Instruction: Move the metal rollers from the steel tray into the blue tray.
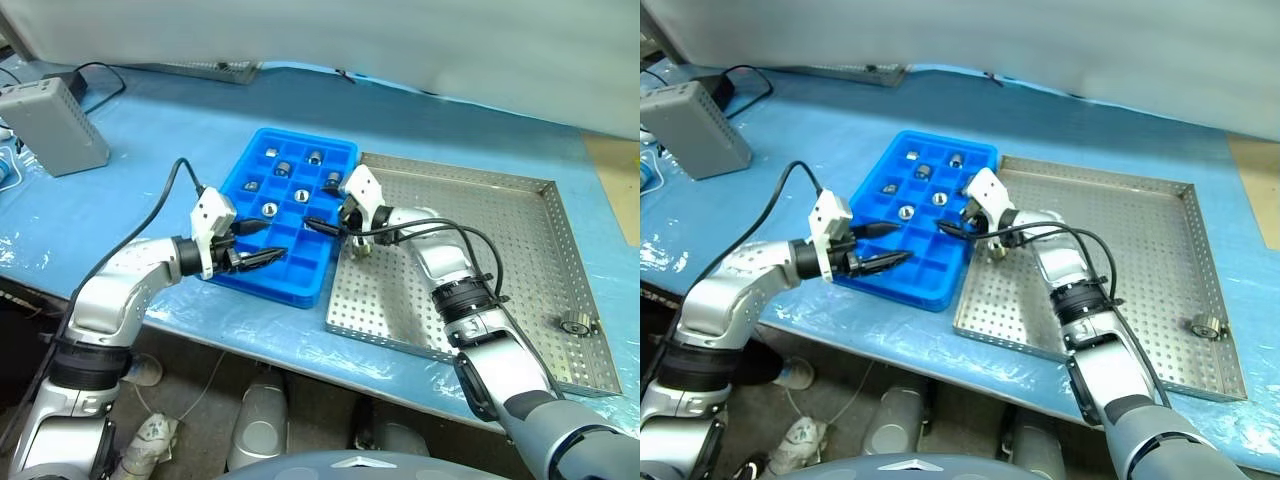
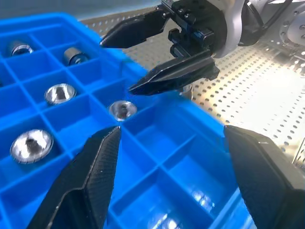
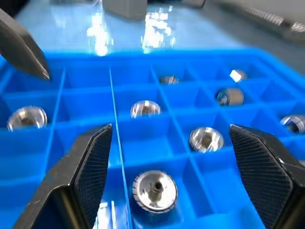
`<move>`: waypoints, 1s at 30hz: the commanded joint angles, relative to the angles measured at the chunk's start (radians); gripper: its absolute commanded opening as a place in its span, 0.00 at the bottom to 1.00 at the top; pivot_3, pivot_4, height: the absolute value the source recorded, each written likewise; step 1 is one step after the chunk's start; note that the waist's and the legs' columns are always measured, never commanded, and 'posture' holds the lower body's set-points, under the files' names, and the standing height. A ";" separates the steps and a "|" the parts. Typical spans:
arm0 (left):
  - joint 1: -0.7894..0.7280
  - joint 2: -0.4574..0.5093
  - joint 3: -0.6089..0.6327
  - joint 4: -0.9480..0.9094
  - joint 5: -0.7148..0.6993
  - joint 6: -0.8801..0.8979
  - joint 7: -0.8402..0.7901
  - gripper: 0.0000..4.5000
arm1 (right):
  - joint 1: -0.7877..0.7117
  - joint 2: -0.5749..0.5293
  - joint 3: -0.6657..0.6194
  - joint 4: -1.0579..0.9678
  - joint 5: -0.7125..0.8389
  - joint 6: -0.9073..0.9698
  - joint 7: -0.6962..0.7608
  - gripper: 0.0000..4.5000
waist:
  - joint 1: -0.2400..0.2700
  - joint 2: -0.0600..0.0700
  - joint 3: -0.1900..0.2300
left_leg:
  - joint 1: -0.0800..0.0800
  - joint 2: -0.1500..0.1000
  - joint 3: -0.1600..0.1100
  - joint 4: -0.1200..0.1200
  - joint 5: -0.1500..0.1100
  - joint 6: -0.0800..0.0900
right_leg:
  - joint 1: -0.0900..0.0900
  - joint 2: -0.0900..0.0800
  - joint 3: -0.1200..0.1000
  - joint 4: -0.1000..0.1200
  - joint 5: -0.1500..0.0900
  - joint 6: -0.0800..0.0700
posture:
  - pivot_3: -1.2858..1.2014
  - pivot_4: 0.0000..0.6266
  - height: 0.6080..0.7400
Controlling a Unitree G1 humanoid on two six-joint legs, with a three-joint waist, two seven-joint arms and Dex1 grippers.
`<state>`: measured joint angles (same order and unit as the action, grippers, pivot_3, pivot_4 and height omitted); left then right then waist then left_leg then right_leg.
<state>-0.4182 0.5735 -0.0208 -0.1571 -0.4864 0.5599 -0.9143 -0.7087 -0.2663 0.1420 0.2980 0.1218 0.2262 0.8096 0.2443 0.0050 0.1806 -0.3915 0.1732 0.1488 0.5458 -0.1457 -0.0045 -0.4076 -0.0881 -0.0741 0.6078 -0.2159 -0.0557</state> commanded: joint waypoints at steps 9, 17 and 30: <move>-0.315 -0.172 -0.190 0.215 0.102 -0.064 -0.056 0.81 | 0.175 -0.158 -0.231 -0.489 0.154 0.299 -0.130 0.91 | -0.023 0.000 0.000 | 0.001 0.000 0.001 0.000 0.002 -0.003 | 0.000 0.000 0.001 -0.001 0.000 0.001 | 0.59 0.24 1.00; -0.662 -0.336 -0.324 0.782 0.298 -0.154 -0.140 0.81 | 0.325 -0.119 -0.241 -0.641 0.151 0.338 -0.273 0.91 | -0.070 0.000 0.000 | 0.000 -0.001 0.001 0.000 0.003 -0.004 | 0.000 0.000 0.001 -0.001 0.000 0.002 | 0.54 0.24 1.00; -0.967 -0.367 -0.391 1.300 0.540 -0.423 -0.377 0.81 | 0.390 -0.034 -0.160 -0.615 0.088 0.264 -0.394 0.91 | -0.114 0.000 0.000 | -0.003 -0.003 0.000 0.001 0.002 -0.002 | 0.001 -0.001 -0.002 -0.004 0.000 0.002 | 0.52 0.24 1.00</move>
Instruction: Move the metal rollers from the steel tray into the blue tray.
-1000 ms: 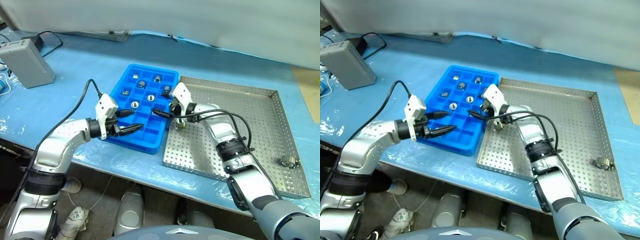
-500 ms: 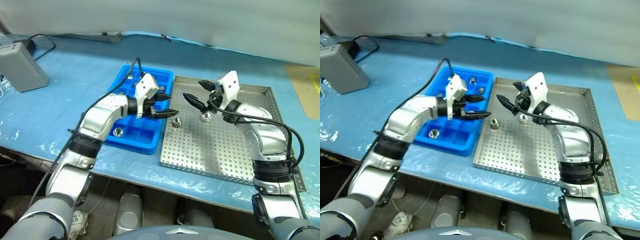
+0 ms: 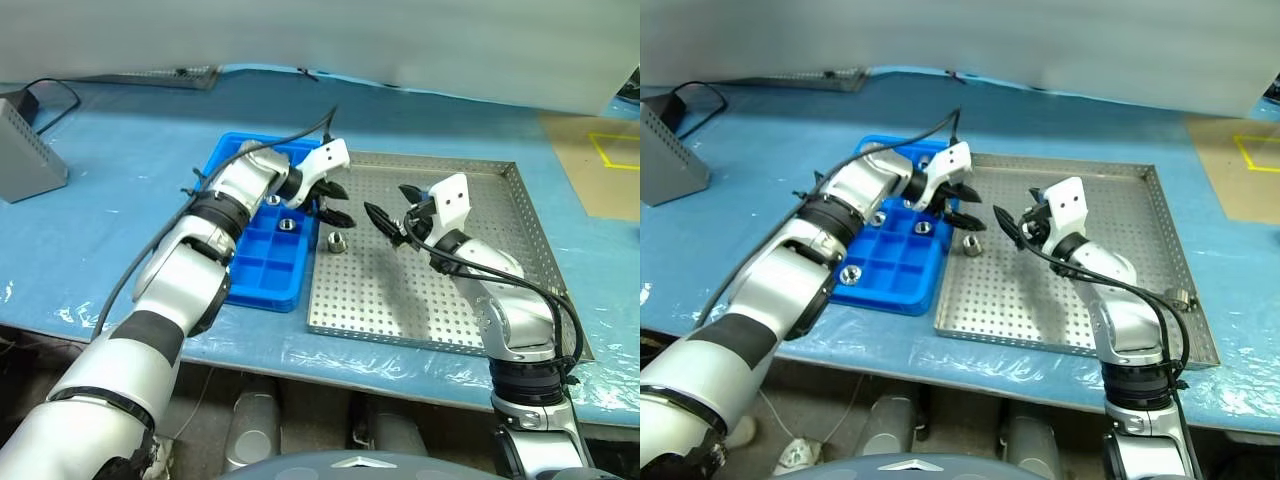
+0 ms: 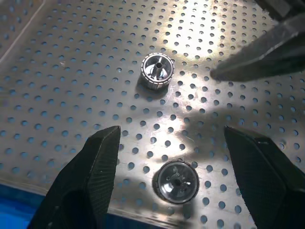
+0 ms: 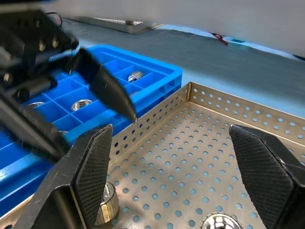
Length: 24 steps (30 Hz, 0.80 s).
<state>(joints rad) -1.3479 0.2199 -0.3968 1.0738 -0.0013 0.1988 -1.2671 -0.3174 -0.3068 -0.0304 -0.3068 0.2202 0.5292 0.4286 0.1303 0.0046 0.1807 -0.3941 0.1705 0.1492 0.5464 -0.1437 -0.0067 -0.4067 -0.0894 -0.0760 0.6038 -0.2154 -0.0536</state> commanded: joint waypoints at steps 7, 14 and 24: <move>-0.019 -0.066 -0.024 0.156 0.155 -0.134 -0.037 0.81 | -0.004 0.026 0.032 0.007 -0.029 -0.065 -0.039 0.91 | -0.002 0.000 0.000 | 0.000 0.001 0.000 0.000 0.000 0.001 | 0.001 0.000 -0.001 -0.001 0.000 0.000 | 0.51 0.24 1.00; 0.016 -0.082 -0.021 0.178 0.214 -0.165 -0.015 0.81 | 0.028 0.010 0.030 -0.004 -0.046 -0.069 -0.048 0.91 | -0.005 0.000 0.000 | 0.000 0.001 0.000 0.000 -0.002 0.005 | 0.001 0.000 -0.001 -0.001 0.000 0.000 | 0.50 0.24 1.00; 0.048 -0.113 -0.004 0.201 0.251 -0.144 0.041 0.81 | 0.045 0.004 0.043 -0.004 -0.069 -0.072 -0.059 0.91 | -0.008 0.000 0.000 | 0.001 0.001 0.000 0.000 -0.002 0.006 | 0.001 0.000 -0.001 0.000 0.000 -0.001 | 0.49 0.24 1.00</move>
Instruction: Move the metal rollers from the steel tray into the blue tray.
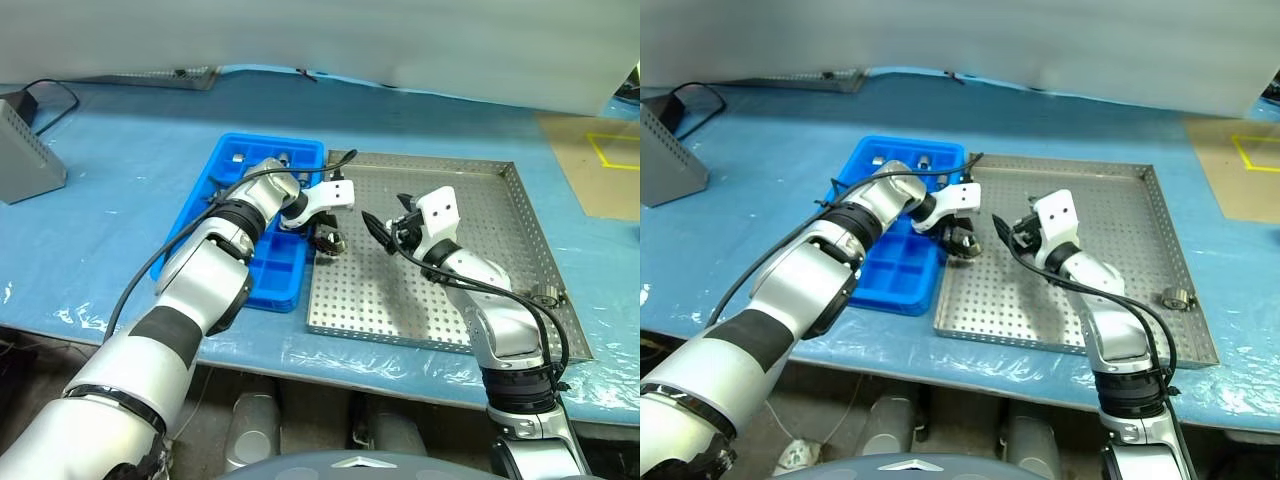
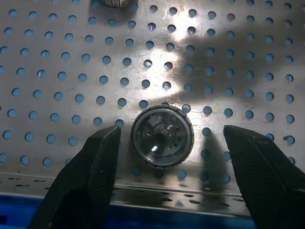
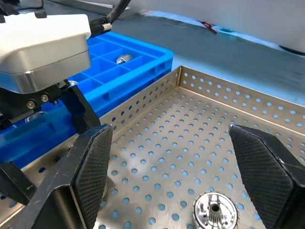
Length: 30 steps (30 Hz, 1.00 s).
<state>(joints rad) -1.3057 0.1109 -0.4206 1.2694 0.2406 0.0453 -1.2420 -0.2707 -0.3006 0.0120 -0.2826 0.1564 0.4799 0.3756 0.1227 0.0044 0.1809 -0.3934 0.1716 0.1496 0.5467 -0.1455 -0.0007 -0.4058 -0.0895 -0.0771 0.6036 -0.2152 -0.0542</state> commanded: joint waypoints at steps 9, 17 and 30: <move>0.024 -0.007 0.020 0.013 0.044 0.005 0.076 0.39 | 0.012 -0.008 0.004 -0.033 -0.019 -0.021 -0.012 0.92 | 0.001 0.000 0.000 | 0.006 0.000 0.000 -0.001 0.000 0.000 | 0.006 0.000 0.000 -0.001 0.000 0.000 | 0.49 0.24 1.00; 0.030 0.001 0.028 0.001 0.038 -0.007 0.026 0.37 | 0.001 -0.006 0.012 -0.018 -0.026 -0.025 -0.010 0.92 | 0.001 0.000 0.000 | 0.007 0.000 0.000 -0.002 0.000 0.000 | 0.007 0.000 0.000 -0.002 0.000 0.000 | 0.50 0.24 1.00; 0.021 0.087 0.192 -0.154 -0.122 0.012 -0.156 0.37 | -0.047 -0.025 -0.026 -0.049 0.058 0.006 0.059 0.92 | 0.001 0.000 0.001 | 0.003 0.000 0.000 -0.003 -0.001 0.001 | 0.003 0.000 0.000 -0.004 0.000 0.000 | 0.52 0.24 1.00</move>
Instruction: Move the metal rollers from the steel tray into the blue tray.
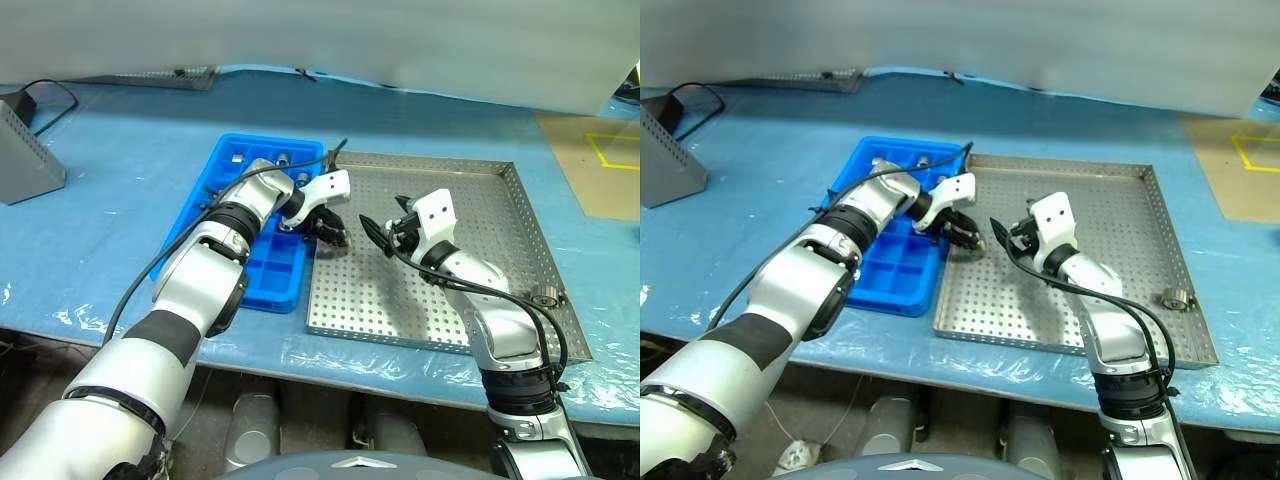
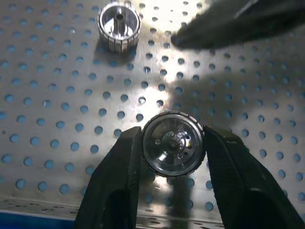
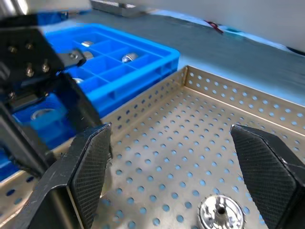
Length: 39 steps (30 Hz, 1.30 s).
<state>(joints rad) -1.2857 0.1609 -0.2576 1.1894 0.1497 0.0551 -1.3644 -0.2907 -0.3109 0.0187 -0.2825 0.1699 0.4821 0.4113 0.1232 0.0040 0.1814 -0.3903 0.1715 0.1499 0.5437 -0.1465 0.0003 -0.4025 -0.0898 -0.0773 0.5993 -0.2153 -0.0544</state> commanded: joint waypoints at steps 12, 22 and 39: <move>0.230 0.302 0.185 -0.513 -0.172 0.190 0.055 0.37 | -0.195 -0.099 0.019 -0.028 0.244 0.113 0.281 0.92 | -0.002 0.000 0.001 | 0.001 0.002 0.000 -0.002 0.000 -0.001 | -0.002 0.001 -0.001 0.000 0.000 -0.002 | 0.60 0.24 1.00; 0.613 0.444 0.409 -1.121 -0.396 0.536 0.236 0.37 | -0.347 -0.062 0.161 0.191 0.199 0.015 0.439 0.92 | 0.052 0.000 0.002 | -0.006 0.003 -0.001 -0.002 0.001 -0.003 | -0.008 0.000 -0.004 0.005 -0.003 -0.006 | 0.70 0.24 1.00; 0.826 0.315 0.411 -1.175 -0.401 0.534 0.638 0.37 | -0.386 -0.032 0.211 0.278 0.129 -0.049 0.506 0.92 | 0.172 0.000 0.002 | -0.012 0.004 -0.003 0.000 0.003 -0.006 | -0.014 0.001 -0.004 0.008 -0.003 -0.006 | 0.71 0.24 1.00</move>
<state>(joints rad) -0.4480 0.4695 0.1457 0.0270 -0.2416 0.6173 -0.7421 -0.6802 -0.3338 0.2385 0.0379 0.3009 0.4393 0.9183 0.2950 0.0043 0.1830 -0.4023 0.1758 0.1469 0.5434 -0.1439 -0.0055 -0.4171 -0.0883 -0.0809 0.6075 -0.2186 -0.0605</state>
